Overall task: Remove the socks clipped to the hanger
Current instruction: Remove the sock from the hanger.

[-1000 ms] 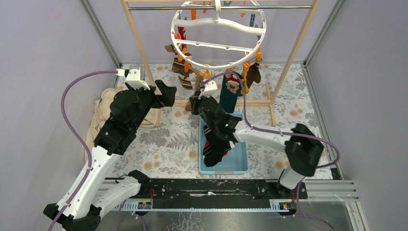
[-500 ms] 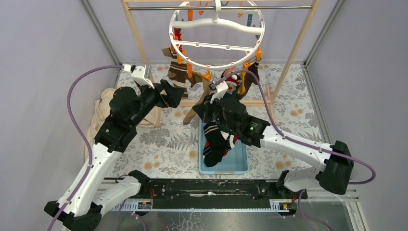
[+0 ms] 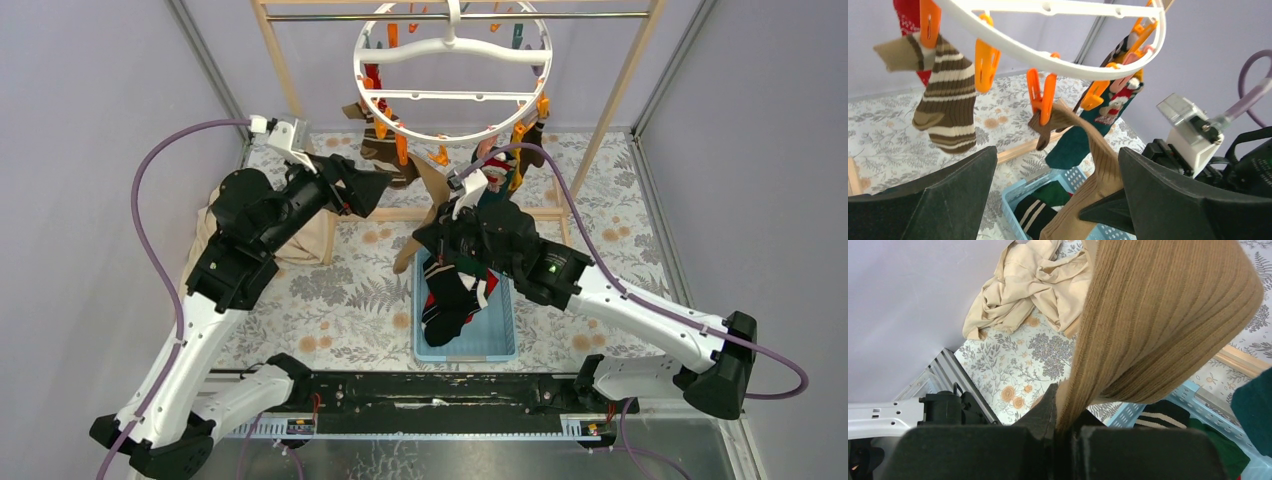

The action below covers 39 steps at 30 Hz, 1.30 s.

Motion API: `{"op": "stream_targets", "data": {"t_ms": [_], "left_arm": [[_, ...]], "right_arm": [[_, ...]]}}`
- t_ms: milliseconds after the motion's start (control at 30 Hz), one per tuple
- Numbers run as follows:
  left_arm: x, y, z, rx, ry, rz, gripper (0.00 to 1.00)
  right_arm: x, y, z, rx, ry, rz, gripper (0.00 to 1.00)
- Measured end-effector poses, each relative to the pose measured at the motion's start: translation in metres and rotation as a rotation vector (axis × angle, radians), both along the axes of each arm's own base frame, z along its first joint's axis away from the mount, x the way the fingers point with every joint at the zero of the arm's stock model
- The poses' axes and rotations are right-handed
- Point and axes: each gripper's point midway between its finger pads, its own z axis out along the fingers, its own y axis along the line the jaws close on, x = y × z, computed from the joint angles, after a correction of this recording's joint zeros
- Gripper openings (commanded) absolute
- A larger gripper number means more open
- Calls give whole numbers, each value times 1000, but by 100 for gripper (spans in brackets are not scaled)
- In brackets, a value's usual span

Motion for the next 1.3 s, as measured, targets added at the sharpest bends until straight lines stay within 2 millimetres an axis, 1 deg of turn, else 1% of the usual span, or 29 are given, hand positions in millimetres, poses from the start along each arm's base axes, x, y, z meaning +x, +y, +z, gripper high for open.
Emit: {"op": "stream_targets", "data": {"t_ms": [67, 167, 400, 500, 600, 700, 767, 967, 1033, 1100, 1300], "left_arm": [[0, -2, 10, -6, -12, -10, 99], [1, -5, 17, -10, -17, -22, 99], [-1, -6, 9, 2, 14, -35, 99], [-3, -6, 10, -4, 16, -36, 99], [-4, -6, 10, -11, 18, -40, 99], [-4, -7, 5, -13, 33, -43, 99], [-2, -9, -2, -11, 52, -42, 99], [6, -17, -27, -16, 115, -54, 99], [8, -21, -32, -28, 126, -66, 99], [11, -26, -32, -44, 131, -81, 99], [24, -41, -22, -105, 106, -118, 99]], "right_arm": [[-1, -2, 0, -13, 3, 0, 0], [-1, -5, -3, -30, 13, -9, 0], [-2, -12, -12, -61, 45, -25, 0], [-3, -17, -10, -57, 52, -34, 0], [-1, -23, -4, -37, 52, -48, 0], [-1, -28, 1, -21, 51, -58, 0], [-2, -31, 2, -13, 54, -62, 0], [-4, -37, -3, -18, 69, -65, 0], [-4, -38, -5, -23, 75, -67, 0], [-5, -38, -8, -26, 80, -65, 0], [-7, -38, -13, -31, 91, -54, 0]]}}
